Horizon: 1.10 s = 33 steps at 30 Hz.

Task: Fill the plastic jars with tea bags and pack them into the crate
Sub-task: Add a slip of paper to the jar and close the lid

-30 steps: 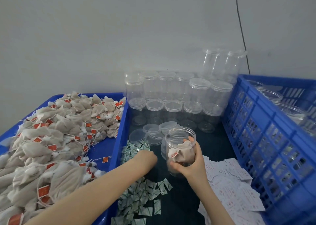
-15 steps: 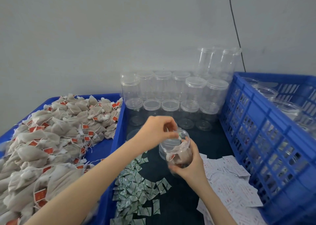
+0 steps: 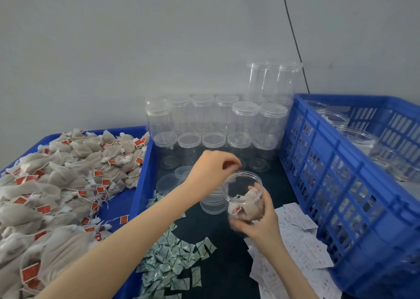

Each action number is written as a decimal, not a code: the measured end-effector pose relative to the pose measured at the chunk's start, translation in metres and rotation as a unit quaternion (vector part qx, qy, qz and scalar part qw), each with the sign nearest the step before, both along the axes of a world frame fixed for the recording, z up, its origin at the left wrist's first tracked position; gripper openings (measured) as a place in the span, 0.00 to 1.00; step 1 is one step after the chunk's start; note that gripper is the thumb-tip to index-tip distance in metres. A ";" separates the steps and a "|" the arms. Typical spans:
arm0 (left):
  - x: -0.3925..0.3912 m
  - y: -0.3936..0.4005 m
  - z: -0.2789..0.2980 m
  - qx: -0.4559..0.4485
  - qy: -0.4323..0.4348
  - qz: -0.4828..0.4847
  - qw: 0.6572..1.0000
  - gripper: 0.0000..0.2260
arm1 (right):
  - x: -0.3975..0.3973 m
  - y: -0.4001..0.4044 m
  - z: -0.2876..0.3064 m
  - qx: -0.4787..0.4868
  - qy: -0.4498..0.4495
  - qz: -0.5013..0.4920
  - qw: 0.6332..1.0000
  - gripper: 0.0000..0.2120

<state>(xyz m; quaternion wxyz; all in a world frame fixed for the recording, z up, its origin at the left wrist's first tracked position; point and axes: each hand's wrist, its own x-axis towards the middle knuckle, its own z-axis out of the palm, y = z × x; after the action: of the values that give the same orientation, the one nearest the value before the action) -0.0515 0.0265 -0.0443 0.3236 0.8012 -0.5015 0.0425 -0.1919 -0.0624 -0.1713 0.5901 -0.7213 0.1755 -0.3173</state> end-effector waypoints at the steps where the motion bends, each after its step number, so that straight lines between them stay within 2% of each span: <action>1: 0.004 -0.006 -0.006 -0.038 0.031 0.043 0.998 0.07 | -0.003 -0.004 0.000 -0.003 -0.003 -0.006 1.000 0.45; 2: 0.008 -0.012 -0.014 -0.037 0.056 0.079 0.995 0.07 | -0.006 -0.008 0.001 -0.005 -0.005 -0.010 1.000 0.45; 3: 0.011 -0.019 -0.025 0.003 0.070 0.090 0.993 0.07 | -0.009 -0.012 0.003 -0.004 -0.006 -0.014 1.000 0.44; 6: 0.003 -0.038 -0.064 0.180 0.083 0.017 0.980 0.08 | -0.017 -0.024 0.006 -0.010 -0.017 -0.039 0.999 0.43; 10: -0.022 -0.064 -0.104 0.288 0.085 -0.045 0.953 0.09 | -0.025 -0.037 0.009 -0.012 -0.028 -0.072 0.997 0.44; 13: -0.041 -0.076 -0.121 0.287 0.054 -0.082 0.953 0.13 | -0.030 -0.044 0.010 -0.013 -0.028 -0.079 0.996 0.45; 15: -0.049 -0.078 -0.132 0.277 0.026 -0.062 0.959 0.13 | -0.034 -0.049 0.010 -0.012 -0.029 -0.081 0.996 0.45; 18: -0.054 -0.077 -0.140 0.266 -0.068 -0.055 0.960 0.11 | -0.039 -0.054 0.010 -0.006 -0.031 -0.083 0.996 0.45; 20: -0.055 -0.075 -0.139 0.252 -0.146 -0.077 0.953 0.10 | -0.041 -0.056 0.011 -0.003 -0.031 -0.079 0.996 0.44; 22: -0.053 -0.071 -0.136 0.266 -0.237 -0.084 0.931 0.07 | -0.043 -0.058 0.011 0.001 -0.030 -0.077 0.997 0.44; 24: -0.055 -0.069 -0.130 0.303 -0.280 -0.066 0.909 0.11 | -0.043 -0.058 0.011 0.004 -0.031 -0.079 0.996 0.44; 27: -0.055 -0.065 -0.129 0.289 -0.324 -0.061 0.899 0.12 | -0.042 -0.057 0.013 -0.003 -0.029 -0.081 0.996 0.43; 31: -0.052 -0.067 -0.128 0.286 -0.309 -0.091 0.902 0.13 | -0.041 -0.058 0.014 -0.008 -0.026 -0.087 0.996 0.43; 33: -0.047 -0.064 -0.127 0.262 -0.288 -0.120 0.913 0.08 | -0.041 -0.059 0.015 -0.004 -0.025 -0.090 0.996 0.43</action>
<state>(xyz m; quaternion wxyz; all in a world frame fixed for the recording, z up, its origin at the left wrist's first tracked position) -0.0988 -0.0373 -0.1716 -0.0537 0.7441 -0.6586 0.0988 -0.2328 -0.1211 -0.1565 0.5604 -0.6968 0.2233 -0.3880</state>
